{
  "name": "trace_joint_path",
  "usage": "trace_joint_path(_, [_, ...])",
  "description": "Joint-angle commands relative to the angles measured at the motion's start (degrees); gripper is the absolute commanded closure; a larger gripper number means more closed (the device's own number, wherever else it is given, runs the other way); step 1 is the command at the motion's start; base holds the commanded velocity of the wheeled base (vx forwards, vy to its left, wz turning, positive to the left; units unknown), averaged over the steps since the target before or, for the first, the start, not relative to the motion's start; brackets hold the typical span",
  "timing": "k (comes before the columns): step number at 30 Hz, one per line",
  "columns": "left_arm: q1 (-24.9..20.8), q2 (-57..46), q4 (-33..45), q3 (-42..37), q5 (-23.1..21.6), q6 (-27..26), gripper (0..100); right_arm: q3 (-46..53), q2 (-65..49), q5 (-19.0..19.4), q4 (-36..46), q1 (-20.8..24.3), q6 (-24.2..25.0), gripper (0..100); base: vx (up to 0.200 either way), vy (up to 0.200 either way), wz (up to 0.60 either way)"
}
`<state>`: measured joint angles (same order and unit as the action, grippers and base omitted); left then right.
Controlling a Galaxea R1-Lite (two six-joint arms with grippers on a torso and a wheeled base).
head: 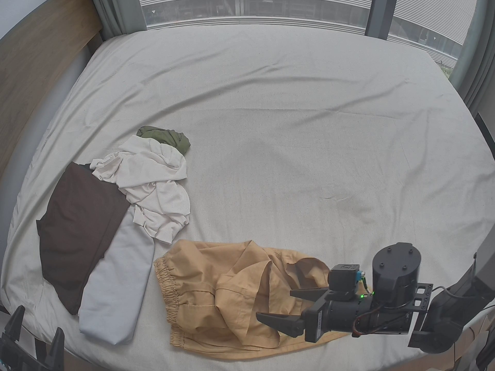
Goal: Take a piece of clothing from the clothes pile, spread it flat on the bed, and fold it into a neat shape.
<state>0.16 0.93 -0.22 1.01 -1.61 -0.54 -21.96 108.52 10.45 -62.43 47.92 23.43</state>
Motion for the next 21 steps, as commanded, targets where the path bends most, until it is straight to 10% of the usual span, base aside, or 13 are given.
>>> trace_joint_path(1, [0.02, -0.93, -0.04, -1.01, -0.06, 0.01, 0, -2.21, 4.77, 0.10, 0.03, -0.02, 0.04, 0, 0.000, 0.000, 0.00])
trace_joint_path(21, [-0.07, -0.93, -0.04, -1.01, 0.03, 0.01, 0, -10.39, 12.15, 0.89, 0.11, 2.26, 1.71, 0, 0.000, 0.000, 0.00])
